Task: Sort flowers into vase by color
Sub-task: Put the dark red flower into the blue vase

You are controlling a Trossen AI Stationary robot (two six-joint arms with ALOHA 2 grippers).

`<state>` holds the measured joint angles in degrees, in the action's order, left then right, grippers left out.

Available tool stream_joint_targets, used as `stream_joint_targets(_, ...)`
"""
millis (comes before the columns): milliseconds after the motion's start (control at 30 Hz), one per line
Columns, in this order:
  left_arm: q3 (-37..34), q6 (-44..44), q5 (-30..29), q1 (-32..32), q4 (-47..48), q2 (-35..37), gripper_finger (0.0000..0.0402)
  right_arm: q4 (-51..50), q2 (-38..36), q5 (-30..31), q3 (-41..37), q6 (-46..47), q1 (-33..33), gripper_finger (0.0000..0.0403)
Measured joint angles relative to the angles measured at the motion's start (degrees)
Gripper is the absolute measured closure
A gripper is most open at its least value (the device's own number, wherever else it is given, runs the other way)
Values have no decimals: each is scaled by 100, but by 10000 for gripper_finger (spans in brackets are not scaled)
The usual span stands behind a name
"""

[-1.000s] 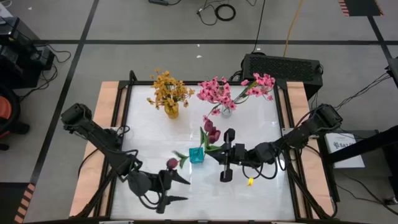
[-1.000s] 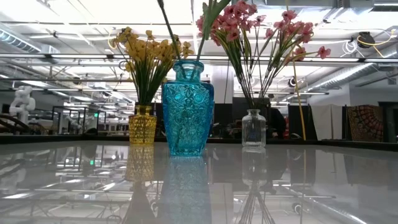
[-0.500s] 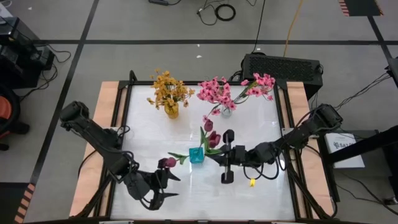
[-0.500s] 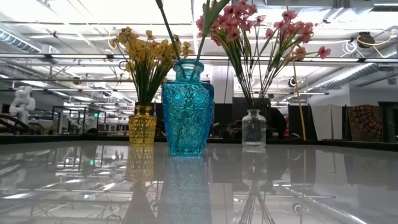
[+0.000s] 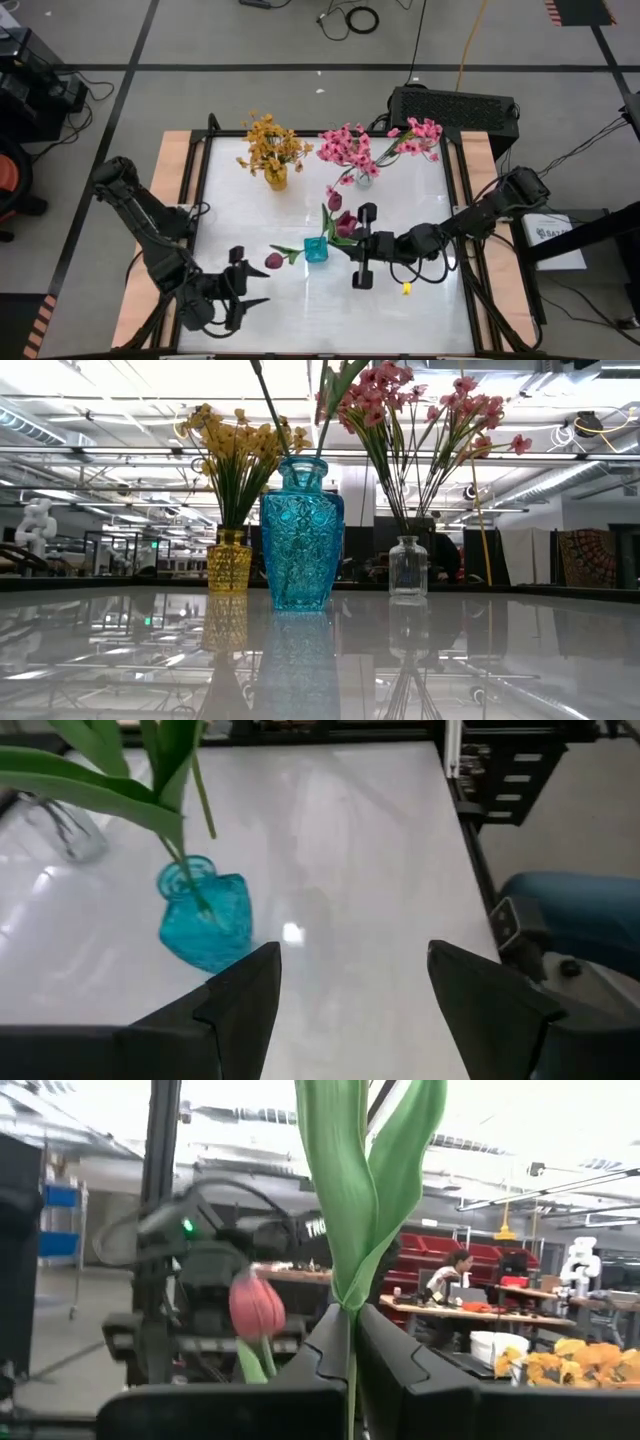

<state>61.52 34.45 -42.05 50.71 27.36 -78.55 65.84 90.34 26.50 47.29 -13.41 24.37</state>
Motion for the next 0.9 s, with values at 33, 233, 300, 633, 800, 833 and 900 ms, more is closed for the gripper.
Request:
stream_joint_targets(33,0,16,-109,38,31,0,144,16,39,0,0,-36,-22,402)
stream_joint_targets(233,0,-21,-364,117,78,-1,144,349,557,-134,0,-217,-217,402)
stream_joint_targets(300,0,-21,-367,114,73,-1,144,440,684,-138,0,-207,-275,402)
stream_joint_targets(633,0,21,-367,119,59,-1,144,357,761,-489,0,-236,-331,402)
stream_joint_targets(800,0,23,-369,119,61,-1,144,162,761,-586,0,-350,-331,402)
stream_joint_targets(833,0,23,-369,119,59,-1,144,84,761,-586,0,-401,-337,402)
stream_joint_targets(900,0,21,-369,119,59,-1,144,-73,763,-588,0,-450,-345,402)
